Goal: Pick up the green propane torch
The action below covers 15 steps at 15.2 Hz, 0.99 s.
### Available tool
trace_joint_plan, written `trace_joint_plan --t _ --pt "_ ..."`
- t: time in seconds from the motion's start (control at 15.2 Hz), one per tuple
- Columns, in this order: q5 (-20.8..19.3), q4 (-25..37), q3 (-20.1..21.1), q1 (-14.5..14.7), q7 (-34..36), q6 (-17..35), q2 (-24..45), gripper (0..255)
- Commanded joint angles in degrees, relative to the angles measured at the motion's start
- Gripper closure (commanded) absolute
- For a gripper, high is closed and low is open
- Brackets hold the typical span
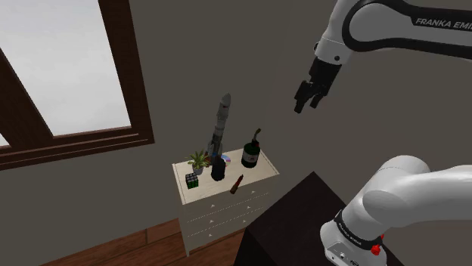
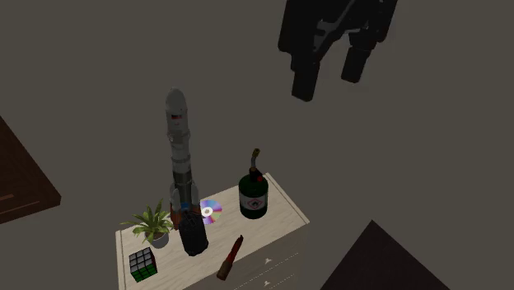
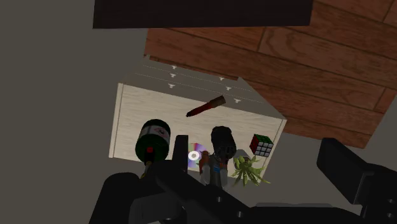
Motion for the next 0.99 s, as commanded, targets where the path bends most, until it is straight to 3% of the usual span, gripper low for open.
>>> trace_joint_plan --t 0.0,0.46,0.92 --pt "0.00 0.00 0.00 0.00 0.00 0.00 0.00 0" --pt "-1.29 -9.03 -1.48 -1.32 -1.72 17.76 5.57 0" --pt "-1.95 -13.40 -3.38 -2.32 -3.59 36.89 17.13 0"
